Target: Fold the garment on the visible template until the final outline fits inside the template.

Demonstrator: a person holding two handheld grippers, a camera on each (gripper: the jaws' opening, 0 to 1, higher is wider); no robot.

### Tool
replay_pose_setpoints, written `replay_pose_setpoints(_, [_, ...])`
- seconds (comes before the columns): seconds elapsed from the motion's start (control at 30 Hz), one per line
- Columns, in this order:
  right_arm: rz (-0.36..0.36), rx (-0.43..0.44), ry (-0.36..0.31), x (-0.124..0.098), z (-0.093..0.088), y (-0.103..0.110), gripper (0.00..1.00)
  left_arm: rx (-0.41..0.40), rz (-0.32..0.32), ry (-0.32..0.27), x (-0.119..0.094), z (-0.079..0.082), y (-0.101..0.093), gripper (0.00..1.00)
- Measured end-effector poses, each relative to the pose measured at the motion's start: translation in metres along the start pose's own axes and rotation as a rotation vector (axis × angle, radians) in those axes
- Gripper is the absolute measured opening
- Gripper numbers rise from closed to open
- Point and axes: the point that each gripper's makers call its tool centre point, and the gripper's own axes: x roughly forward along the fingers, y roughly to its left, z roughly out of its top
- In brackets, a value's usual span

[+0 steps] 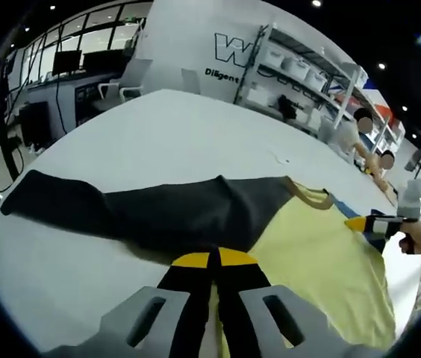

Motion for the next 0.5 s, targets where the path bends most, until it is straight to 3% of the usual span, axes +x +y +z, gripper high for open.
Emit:
replay_pose_setpoints(0.17, [-0.001, 0.001, 0.023, 0.0, 0.001, 0.004, 0.87, -0.008, -0.004, 0.014, 0.0, -0.001, 0.001, 0.0])
replay_pose_setpoints(0.23, [0.004, -0.003, 0.032, 0.0, 0.0, 0.004, 0.87, 0.029, -0.052, 0.022, -0.001, -0.001, -0.008, 0.0])
replay_pose_setpoints(0.3, [0.009, -0.007, 0.045, -0.001, 0.0, 0.004, 0.86, 0.036, -0.026, 0.003, -0.005, 0.002, -0.008, 0.02])
replay_pose_setpoints(0.43, [0.018, -0.058, -0.016, -0.008, 0.014, 0.002, 0.83, 0.11, -0.088, -0.014, -0.014, 0.006, -0.027, 0.29])
replay_pose_setpoints(0.5, [0.035, -0.061, -0.064, -0.015, 0.028, 0.0, 0.87, 0.173, -0.106, -0.023, -0.021, 0.007, -0.035, 0.35])
